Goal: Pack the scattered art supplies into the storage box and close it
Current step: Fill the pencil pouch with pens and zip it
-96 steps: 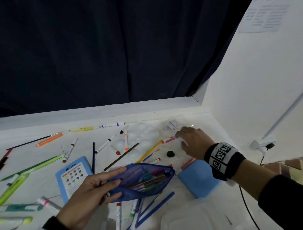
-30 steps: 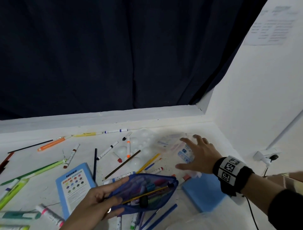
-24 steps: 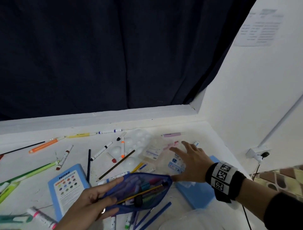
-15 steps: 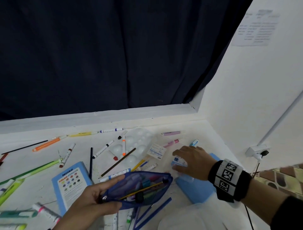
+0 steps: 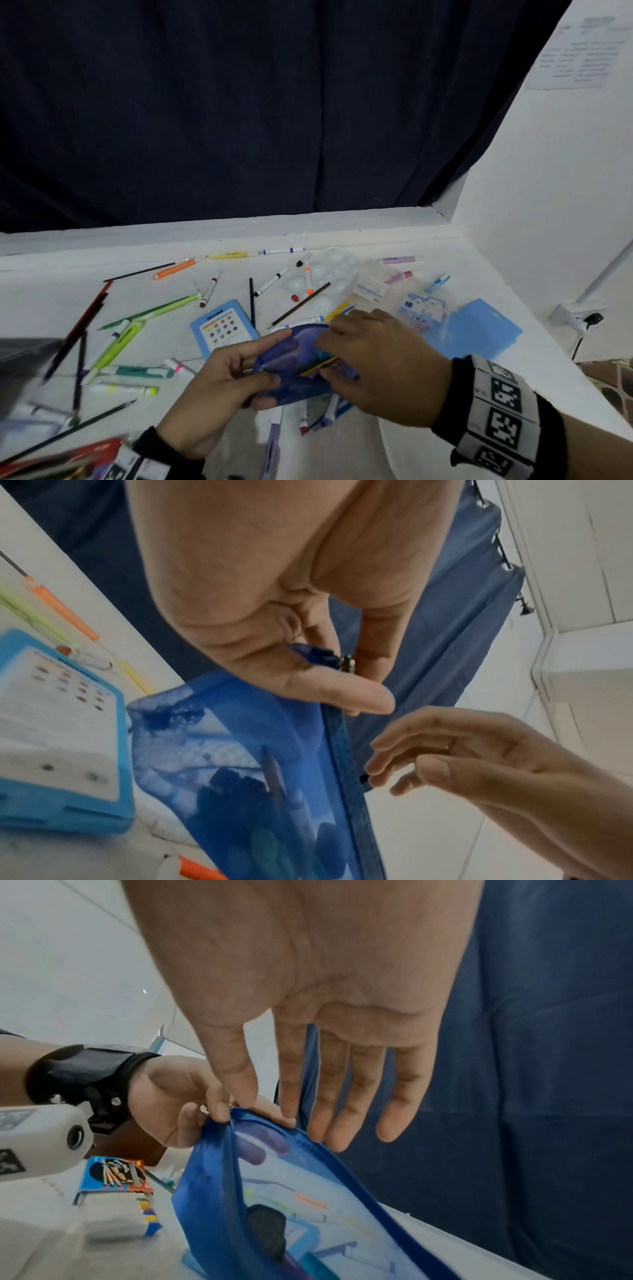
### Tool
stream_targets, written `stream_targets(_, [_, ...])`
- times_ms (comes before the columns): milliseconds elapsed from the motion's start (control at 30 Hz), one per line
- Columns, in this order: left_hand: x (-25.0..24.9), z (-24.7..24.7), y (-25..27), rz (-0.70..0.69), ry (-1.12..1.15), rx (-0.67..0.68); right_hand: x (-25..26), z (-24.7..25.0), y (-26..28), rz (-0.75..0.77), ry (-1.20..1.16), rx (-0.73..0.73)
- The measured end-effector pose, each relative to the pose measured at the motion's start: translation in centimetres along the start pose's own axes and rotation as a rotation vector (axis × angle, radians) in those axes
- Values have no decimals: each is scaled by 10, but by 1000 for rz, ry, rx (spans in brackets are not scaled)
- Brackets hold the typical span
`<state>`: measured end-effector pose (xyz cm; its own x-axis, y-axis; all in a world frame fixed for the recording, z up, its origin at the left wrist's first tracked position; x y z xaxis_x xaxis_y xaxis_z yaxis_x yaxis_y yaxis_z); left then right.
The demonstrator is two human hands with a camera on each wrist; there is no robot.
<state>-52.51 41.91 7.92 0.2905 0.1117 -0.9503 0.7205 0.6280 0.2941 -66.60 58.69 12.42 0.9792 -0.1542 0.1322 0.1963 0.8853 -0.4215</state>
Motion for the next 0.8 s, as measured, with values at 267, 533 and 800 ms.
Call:
stream_targets(267, [33, 90, 46, 56, 215, -35, 67, -40, -11, -126, -277, -41])
stream_targets(533, [68, 160, 61, -84, -119, 66, 136, -100, -33, -244, -530, -74])
stream_targets(800, [85, 175, 55, -332, -307, -49, 197, -139, -41, -265, -692, -36])
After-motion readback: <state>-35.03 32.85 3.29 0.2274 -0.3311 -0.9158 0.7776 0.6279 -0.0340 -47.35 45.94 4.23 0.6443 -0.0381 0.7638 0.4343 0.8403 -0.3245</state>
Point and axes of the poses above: each hand's wrist, its own y-axis away from the middle knuckle, its own z-axis out of the back of the hand, x = y × z, the point moved 1 cm from there along -y, towards the middle knuckle, and after that the axes turned 15 degrees about -x, right-handed, at the moved point
